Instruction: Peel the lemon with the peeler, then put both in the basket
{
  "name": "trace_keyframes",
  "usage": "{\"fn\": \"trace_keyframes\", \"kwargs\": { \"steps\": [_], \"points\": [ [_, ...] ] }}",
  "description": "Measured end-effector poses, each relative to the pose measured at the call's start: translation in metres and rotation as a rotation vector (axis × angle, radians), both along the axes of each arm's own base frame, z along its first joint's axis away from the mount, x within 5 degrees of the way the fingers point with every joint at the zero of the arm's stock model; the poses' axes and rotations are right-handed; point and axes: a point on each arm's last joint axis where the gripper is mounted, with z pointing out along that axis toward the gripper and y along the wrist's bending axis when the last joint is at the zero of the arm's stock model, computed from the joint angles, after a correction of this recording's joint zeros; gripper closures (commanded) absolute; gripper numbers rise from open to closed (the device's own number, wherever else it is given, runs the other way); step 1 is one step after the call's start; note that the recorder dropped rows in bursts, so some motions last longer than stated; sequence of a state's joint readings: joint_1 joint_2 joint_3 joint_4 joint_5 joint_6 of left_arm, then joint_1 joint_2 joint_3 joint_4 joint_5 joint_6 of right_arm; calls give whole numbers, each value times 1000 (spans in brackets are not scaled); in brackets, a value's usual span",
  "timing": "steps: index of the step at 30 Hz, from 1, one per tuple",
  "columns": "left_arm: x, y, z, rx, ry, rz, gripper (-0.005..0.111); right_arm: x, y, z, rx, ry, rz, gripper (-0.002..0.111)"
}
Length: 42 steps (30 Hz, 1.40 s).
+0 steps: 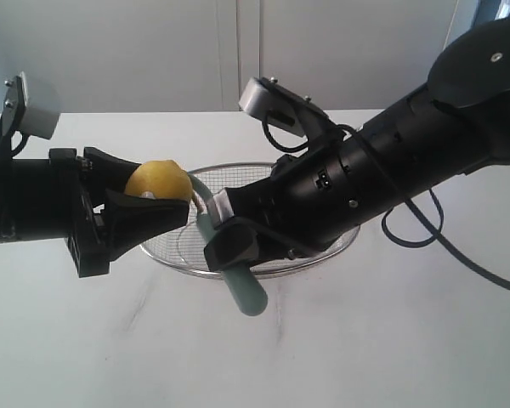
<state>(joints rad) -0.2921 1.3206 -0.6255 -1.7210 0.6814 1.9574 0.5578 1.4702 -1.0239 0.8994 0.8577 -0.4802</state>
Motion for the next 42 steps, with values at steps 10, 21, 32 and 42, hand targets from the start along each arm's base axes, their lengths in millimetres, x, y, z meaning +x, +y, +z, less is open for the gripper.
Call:
{"fn": "trace_keyframes", "kwargs": {
  "steps": [10, 21, 32, 42],
  "points": [
    [0, 0, 0, -2, 0, -2, 106, -2, -3, 5, -3, -34, -1, 108],
    [0, 0, 0, -2, 0, -2, 106, 4, 1, -6, -23, -8, -8, 108],
    [0, 0, 0, -2, 0, -2, 106, 8, 1, -6, -20, -32, -35, 108],
    [0, 0, 0, -2, 0, -2, 106, 0, -5, 15, 21, -104, -52, 108]
  ]
}}
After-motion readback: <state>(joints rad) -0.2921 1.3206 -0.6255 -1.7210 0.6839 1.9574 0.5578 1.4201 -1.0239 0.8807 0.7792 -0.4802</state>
